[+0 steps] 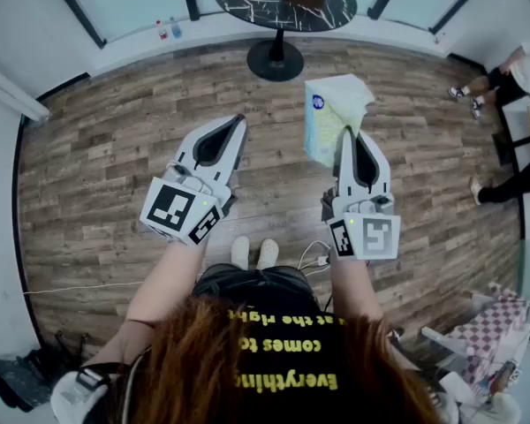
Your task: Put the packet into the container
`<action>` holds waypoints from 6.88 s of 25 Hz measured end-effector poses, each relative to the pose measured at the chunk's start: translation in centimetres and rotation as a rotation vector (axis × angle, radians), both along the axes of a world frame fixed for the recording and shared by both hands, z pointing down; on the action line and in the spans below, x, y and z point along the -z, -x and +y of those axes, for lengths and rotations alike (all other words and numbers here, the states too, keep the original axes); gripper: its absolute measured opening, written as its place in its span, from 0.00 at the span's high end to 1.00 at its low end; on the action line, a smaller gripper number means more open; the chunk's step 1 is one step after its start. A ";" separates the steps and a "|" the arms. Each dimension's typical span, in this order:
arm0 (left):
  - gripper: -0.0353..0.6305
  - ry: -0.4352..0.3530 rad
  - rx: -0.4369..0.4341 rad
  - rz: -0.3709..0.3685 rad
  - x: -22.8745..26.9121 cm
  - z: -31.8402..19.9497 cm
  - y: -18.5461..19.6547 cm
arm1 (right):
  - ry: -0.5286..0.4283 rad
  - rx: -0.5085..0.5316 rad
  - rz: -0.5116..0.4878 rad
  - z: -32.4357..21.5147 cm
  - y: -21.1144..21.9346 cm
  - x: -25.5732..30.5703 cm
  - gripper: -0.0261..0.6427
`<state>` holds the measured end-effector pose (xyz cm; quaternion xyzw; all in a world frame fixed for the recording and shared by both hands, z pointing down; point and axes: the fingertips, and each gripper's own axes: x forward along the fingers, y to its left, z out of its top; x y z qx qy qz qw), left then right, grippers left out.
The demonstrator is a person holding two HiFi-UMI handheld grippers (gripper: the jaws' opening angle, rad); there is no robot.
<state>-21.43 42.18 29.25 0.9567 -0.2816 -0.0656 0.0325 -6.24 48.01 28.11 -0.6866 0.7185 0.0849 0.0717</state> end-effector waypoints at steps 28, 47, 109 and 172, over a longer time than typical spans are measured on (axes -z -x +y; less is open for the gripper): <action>0.95 -0.073 0.083 -0.026 -0.2 -4.1 -7.0 | 0.015 0.064 -0.020 -3.3 -6.4 -0.7 0.92; 0.95 -0.066 0.020 -0.051 -1.0 -28.2 -9.9 | 0.016 -0.016 -0.024 -25.9 -9.4 -0.8 0.92; 0.95 -0.021 0.058 -0.098 -2.5 -85.1 -32.3 | 0.168 0.021 -0.010 -82.2 -33.6 -5.0 0.92; 0.95 0.033 0.141 -0.172 -5.8 -85.3 -30.8 | 0.936 0.725 0.584 -89.4 -31.6 -32.9 0.94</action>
